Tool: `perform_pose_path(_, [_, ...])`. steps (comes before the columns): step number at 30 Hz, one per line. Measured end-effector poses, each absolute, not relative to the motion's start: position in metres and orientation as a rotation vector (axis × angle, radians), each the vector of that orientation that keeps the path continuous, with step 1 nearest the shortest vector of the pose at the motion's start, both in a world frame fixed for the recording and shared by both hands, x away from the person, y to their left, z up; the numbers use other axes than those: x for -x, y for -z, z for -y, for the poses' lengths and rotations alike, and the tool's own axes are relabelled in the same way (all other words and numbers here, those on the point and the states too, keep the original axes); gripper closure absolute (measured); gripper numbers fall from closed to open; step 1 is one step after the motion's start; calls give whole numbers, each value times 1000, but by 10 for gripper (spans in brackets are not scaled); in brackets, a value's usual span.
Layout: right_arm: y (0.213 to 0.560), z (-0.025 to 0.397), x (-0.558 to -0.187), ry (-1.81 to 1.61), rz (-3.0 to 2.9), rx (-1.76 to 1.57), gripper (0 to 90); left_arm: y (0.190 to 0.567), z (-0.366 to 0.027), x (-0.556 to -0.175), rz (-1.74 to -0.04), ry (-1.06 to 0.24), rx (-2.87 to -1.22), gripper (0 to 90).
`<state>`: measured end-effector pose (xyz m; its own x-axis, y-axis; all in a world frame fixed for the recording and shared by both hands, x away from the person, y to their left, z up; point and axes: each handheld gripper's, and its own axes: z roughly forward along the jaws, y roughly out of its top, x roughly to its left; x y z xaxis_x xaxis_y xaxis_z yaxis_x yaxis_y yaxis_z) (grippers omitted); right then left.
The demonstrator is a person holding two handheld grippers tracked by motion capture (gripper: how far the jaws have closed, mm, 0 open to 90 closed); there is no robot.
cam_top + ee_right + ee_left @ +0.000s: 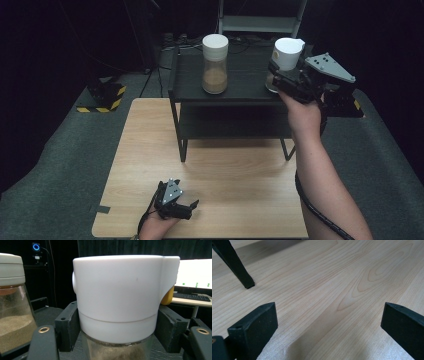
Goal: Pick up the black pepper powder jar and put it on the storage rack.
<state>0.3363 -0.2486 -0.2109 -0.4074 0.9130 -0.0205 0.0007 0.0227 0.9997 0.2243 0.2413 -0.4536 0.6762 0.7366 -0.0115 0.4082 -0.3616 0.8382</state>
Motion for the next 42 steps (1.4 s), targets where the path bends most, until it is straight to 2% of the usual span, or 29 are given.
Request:
perform_pose_path(7, [213,250,-338,-1504,-1516,-980,292,454,-242,-224,-887,-463,-1993,12])
perform_pose_path(18, [212,248,-337,-1493,-1526,-982,240,454,-242,-224,-884,-464,-1996,12])
perform_pose_path(26, [212,248,-331,-1487,-1528,-985,155,454,-241,-224,-884,-466,-1995,12])
perform_pose_path(27, [213,248,-330,-1486,-1534,-990,120,454,-241,-224,-883,-468,-1996,12])
perform_pose_path(34, [216,251,-323,-1479,-1553,-971,22,454,-241,-223,-885,-471,-1997,12])
perform_pose_path(42, [221,256,-310,-1493,-1552,-911,0,454,-241,-223,-888,-472,-1990,12])
